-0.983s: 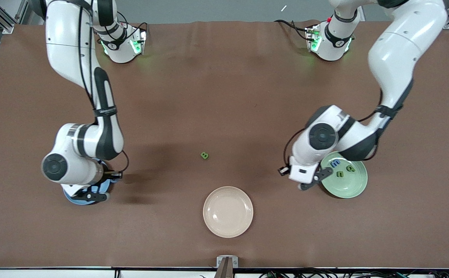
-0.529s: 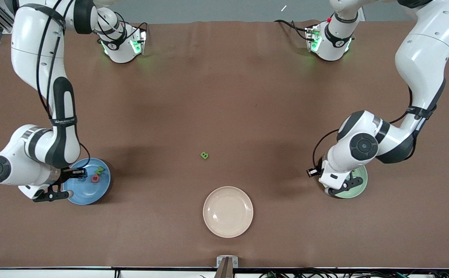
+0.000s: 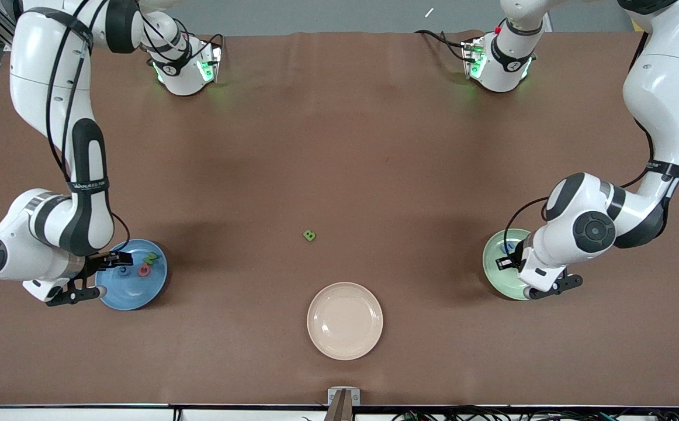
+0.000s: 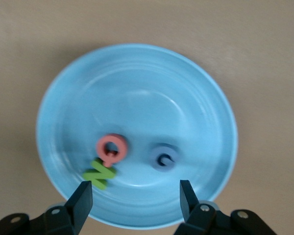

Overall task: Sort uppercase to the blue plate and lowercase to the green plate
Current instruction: 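Carry the x to the green plate while the right gripper carries the G, then release the x on the green plate while the right gripper releases the G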

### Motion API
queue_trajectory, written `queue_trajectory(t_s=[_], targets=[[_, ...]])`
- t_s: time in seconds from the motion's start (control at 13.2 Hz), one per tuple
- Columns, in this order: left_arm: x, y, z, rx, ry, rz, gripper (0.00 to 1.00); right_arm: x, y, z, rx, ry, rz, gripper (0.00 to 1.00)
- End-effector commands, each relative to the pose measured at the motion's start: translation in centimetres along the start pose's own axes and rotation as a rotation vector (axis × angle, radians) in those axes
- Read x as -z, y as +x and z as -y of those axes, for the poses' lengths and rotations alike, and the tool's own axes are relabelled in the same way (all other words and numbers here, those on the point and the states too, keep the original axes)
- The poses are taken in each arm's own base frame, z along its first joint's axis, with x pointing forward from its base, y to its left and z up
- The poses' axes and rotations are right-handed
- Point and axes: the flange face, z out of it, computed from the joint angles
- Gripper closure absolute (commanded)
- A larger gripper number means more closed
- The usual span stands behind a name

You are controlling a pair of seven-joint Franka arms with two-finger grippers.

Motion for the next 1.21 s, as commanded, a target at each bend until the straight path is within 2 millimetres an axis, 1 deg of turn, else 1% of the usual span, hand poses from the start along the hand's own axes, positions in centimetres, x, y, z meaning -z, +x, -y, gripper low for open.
queue_trajectory(t_s=[0.0,0.08,0.23,0.3,0.38,0.45,0.53,0.6,0.68,0.76,0.83,0.91,0.98,1.06,1.13], targets=[[-0.8,-0.2,0.2,-0.029,0.01,0.002,0.99,1.1,0.6,8.0,-0.141,0.015,0.029,0.13],[-1.0,-0.1,0.3,-0.03,0.009,0.002,0.99,0.9,0.7,11.0,-0.194,0.013,0.046,0.12],[-2.5,0.5,1.2,-0.018,0.009,0.003,0.96,1.6,0.8,17.2,-0.305,0.004,0.044,0.12],[-2.5,0.6,1.1,-0.017,-0.001,-0.007,0.9,1.7,0.6,20.0,-0.329,0.0,0.05,0.1],[-2.5,0.5,0.9,-0.019,-0.001,-0.007,0.73,1.5,0.3,23.2,-0.341,-0.011,0.052,0.08],[-2.3,0.5,0.9,-0.003,0.0,-0.008,0.28,1.3,0.0,26.4,-0.34,-0.02,0.048,0.08],[-2.1,0.6,1.2,0.001,0.003,-0.008,0.01,1.1,-0.4,29.3,-0.347,-0.026,0.043,0.08],[-1.7,0.7,1.3,0.004,0.004,-0.012,0.0,0.9,-0.8,32.0,-0.391,-0.008,0.042,0.08],[-1.2,0.7,1.3,-0.003,0.008,-0.017,0.0,0.6,-1.2,34.1,-0.443,0.024,0.043,0.08],[-0.5,0.8,1.3,-0.003,0.012,-0.023,0.0,0.5,-1.3,35.8,-0.496,0.053,0.031,0.08],[0.8,0.9,1.3,-0.005,0.029,-0.026,0.0,0.4,-1.4,36.9,-0.556,0.074,0.021,0.08],[2.8,1.2,1.0,-0.001,0.043,-0.027,0.0,0.1,-1.7,38.6,-0.622,0.101,0.014,0.08],[4.8,1.5,0.9,0.005,0.064,-0.014,0.0,-0.6,-2.0,40.7,-0.674,0.127,0.008,0.08],[7.6,2.0,0.8,0.001,0.074,-0.008,0.0,-1.3,-2.2,42.1,-0.726,0.144,-0.007,0.08],[10.3,2.4,0.8,-0.048,0.083,-0.002,0.0,-2.0,-2.1,42.7,-0.771,0.158,-0.023,0.08]])
